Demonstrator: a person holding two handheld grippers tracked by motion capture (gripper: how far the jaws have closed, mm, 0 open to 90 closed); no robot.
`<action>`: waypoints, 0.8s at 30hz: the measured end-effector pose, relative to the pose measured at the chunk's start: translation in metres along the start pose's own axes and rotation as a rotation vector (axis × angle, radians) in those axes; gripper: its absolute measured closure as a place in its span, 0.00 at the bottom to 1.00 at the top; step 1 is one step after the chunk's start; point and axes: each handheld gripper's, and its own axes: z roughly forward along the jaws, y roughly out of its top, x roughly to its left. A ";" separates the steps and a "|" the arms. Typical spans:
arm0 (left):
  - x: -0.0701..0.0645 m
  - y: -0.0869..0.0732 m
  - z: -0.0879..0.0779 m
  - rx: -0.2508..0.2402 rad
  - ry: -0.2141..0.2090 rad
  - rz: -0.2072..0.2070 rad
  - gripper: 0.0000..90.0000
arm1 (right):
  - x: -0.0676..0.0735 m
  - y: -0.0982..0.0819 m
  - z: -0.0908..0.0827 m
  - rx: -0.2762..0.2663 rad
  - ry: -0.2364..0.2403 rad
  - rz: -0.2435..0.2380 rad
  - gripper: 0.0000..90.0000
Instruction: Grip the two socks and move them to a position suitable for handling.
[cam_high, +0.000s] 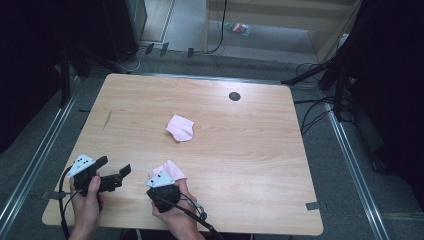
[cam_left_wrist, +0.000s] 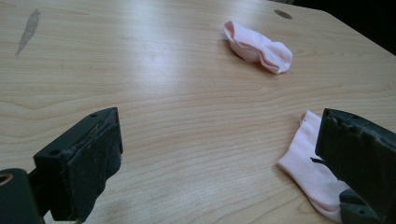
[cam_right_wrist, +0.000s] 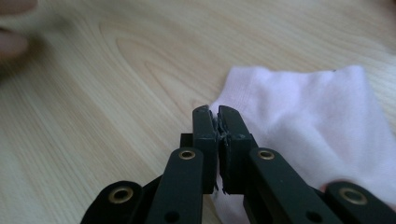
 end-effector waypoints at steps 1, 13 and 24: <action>-0.001 0.000 -0.001 -0.006 -0.006 0.001 0.01 | -0.002 0.001 -0.003 -0.011 0.012 0.020 0.98; -0.017 0.004 0.006 -0.011 -0.083 0.064 0.05 | -0.069 0.028 -0.055 -0.197 0.083 0.349 0.98; -0.060 0.002 0.032 0.070 -0.191 0.162 0.07 | -0.134 0.010 -0.066 -0.234 0.061 0.548 0.96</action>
